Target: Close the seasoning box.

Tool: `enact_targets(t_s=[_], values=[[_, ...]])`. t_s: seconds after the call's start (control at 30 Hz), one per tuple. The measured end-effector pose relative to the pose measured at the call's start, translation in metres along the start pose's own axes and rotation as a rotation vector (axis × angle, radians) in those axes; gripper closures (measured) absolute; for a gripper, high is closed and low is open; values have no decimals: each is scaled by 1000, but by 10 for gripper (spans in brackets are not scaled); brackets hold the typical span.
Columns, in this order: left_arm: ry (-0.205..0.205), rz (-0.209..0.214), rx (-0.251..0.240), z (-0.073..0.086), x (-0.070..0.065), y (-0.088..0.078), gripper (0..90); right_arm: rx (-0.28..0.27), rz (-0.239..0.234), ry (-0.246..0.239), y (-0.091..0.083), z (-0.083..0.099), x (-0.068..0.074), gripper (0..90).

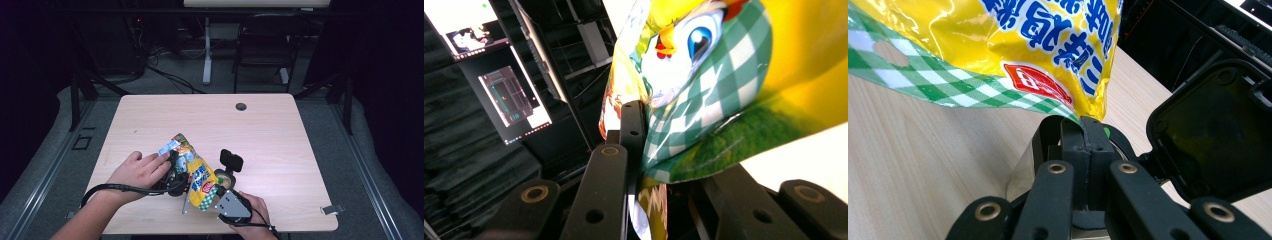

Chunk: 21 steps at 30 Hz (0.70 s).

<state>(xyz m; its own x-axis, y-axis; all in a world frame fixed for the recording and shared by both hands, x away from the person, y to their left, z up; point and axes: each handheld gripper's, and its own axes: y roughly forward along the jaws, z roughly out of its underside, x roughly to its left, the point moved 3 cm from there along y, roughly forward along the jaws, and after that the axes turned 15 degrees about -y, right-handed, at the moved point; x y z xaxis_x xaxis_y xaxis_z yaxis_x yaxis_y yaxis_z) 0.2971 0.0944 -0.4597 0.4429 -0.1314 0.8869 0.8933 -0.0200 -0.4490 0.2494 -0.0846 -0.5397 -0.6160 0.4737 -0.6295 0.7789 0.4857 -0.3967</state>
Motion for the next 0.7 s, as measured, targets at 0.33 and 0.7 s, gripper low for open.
enact_targets(t_s=[0.33,0.7], values=[[-41,13,-2,5,-3,2,815,-2,9,-19,-2,-2,0,900],[-148,42,-24,11,-12,7,814,-7,15,-27,-3,-3,-2,900]])
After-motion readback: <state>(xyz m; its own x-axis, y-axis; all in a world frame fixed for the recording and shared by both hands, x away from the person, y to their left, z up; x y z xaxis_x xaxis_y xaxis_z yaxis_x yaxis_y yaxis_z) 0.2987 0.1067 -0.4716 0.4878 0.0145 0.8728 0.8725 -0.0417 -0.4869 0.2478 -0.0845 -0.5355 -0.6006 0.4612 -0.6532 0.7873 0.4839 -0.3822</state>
